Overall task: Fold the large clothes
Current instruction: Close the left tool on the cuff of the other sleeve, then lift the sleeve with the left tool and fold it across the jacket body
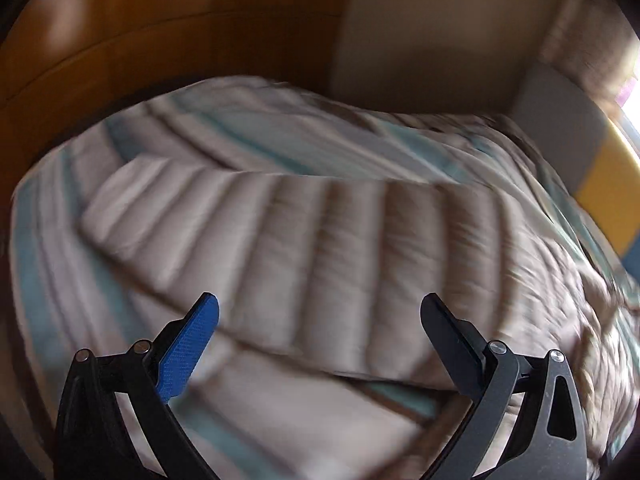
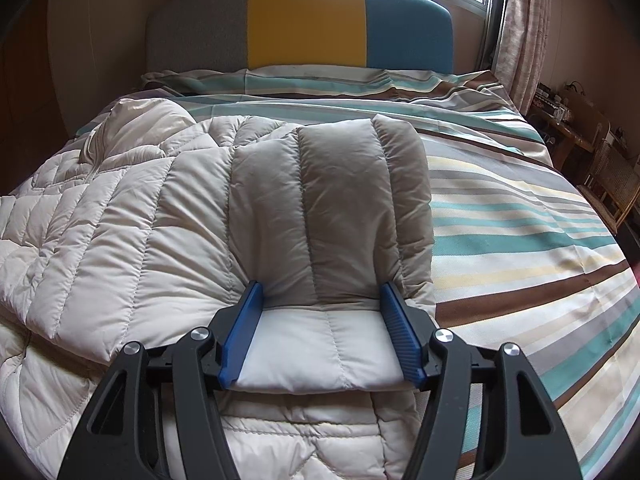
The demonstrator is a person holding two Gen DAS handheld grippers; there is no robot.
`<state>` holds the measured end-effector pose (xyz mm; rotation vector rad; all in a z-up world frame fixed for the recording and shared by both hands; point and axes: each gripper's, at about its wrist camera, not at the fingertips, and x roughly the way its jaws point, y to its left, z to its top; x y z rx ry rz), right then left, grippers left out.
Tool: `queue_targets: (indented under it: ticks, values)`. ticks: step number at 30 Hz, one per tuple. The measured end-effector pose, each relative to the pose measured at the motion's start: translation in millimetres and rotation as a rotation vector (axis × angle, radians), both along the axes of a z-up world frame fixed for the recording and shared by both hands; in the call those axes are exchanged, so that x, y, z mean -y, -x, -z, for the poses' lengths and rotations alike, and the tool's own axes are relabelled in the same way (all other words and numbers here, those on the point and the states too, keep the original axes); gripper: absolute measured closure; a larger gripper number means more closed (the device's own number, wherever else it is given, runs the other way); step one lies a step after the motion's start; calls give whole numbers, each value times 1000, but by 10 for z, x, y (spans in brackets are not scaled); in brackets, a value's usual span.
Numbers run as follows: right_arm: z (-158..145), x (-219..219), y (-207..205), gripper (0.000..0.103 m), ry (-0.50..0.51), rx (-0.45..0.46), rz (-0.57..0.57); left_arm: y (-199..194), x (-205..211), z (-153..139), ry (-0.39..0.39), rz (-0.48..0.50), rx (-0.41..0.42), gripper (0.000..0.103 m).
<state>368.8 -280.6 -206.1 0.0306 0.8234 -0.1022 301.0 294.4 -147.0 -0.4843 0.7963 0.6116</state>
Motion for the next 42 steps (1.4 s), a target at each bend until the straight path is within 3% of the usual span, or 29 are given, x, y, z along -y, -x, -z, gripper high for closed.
queue_targets:
  ticks: [8,14,18,24,28,30,32,33,34,39,42]
  values:
    - [-7,2,-9,40,-4,0,3,453,-624,216,103,-230,4,3]
    - [-6,2,-5,40,-4,0,2,599,-825,395,184,-318,37,8]
    - [-9,6,-5,40,-5,0,2,584,-816,409,151,-330,71,9]
    - [-8,-1,-7,40,0,0,3,450,-926,449,94,-332,55,9]
    - [-9,6,-8,40,2,-1,5,380,-989,447,68,-368,45,35]
    - [-8,6,-10,40,3,-1,5,357,-1002,453,54,-389,38,41]
    - [-9,10,-10,40,2,-1,5,337,-970,448,23,-393,24,58]
    - [-10,8,-11,40,2,-1,5,326,-955,441,22,-379,37,78]
    - [-7,4,-9,39,3,-1,5,317,-941,434,34,-354,62,90]
    - [-8,5,-11,39,3,-1,5,449,-866,291,58,-355,206,92]
    - [-7,3,-10,39,2,-1,5,498,-769,147,19,-348,244,94]
